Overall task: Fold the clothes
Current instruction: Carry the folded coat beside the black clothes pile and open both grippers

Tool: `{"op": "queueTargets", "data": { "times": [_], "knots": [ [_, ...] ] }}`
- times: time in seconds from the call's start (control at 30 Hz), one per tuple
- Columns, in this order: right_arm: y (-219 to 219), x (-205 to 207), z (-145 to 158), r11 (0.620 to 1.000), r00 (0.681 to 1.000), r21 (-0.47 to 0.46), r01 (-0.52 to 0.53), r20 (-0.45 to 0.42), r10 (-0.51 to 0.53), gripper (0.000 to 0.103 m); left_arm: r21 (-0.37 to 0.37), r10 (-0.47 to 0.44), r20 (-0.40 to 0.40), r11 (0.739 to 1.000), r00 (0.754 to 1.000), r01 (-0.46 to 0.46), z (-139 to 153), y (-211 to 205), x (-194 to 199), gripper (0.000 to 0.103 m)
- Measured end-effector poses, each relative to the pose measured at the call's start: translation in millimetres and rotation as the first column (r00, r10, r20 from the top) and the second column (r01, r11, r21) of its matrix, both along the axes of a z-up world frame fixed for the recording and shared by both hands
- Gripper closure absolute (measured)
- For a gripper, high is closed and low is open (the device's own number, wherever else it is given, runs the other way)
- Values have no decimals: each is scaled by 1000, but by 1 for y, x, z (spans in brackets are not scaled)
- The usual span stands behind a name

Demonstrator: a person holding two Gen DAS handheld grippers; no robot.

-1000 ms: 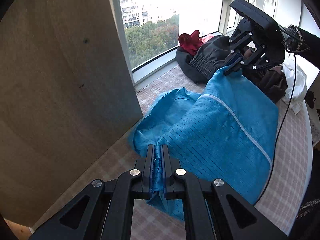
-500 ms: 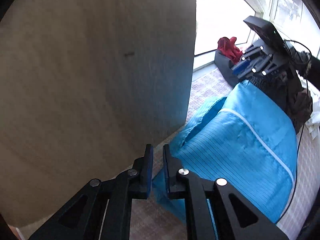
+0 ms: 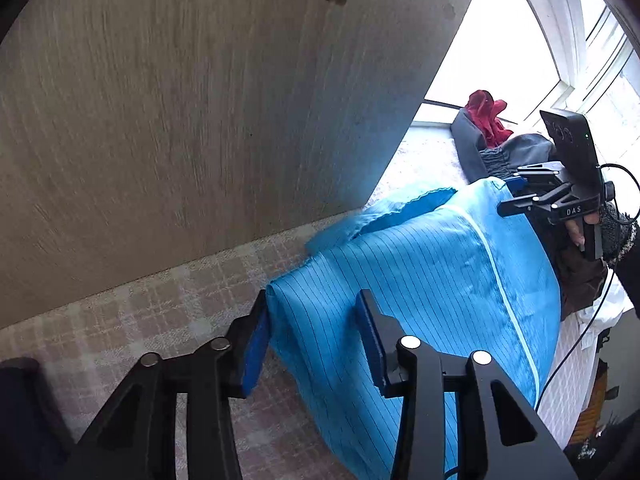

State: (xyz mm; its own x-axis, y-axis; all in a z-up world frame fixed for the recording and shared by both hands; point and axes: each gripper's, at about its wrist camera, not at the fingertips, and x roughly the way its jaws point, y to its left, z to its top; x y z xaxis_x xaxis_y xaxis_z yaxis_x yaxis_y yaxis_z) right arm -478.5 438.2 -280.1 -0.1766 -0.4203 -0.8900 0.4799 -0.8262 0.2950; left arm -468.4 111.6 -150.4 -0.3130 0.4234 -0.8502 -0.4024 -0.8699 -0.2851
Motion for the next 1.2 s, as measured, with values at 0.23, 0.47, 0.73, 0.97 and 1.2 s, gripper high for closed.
{"op": "queueTargets", "data": {
  "times": [0.23, 0.47, 0.73, 0.97, 1.2],
  "knots": [
    [12, 6, 19, 995, 1000, -99, -1, -29, -1, 96, -14, -42, -82, 999, 996, 41, 17, 1, 12, 99],
    [16, -8, 31, 992, 997, -121, 28, -64, -36, 97, 22, 2, -142, 1000, 990, 2, 34, -10, -1, 99],
    [7, -29, -11, 998, 998, -13, 62, 14, -62, 89, -54, 7, -80, 998, 997, -11, -6, 1, -16, 91],
    [41, 4, 46, 977, 968, -29, 213, -128, -215, 73, -106, 60, -153, 991, 986, -77, 31, -30, 15, 75],
    [-19, 111, 41, 1000, 980, -23, -10, -197, 5, 73, 23, -140, -200, 989, 970, 147, 52, 16, 108, 71]
  ]
}}
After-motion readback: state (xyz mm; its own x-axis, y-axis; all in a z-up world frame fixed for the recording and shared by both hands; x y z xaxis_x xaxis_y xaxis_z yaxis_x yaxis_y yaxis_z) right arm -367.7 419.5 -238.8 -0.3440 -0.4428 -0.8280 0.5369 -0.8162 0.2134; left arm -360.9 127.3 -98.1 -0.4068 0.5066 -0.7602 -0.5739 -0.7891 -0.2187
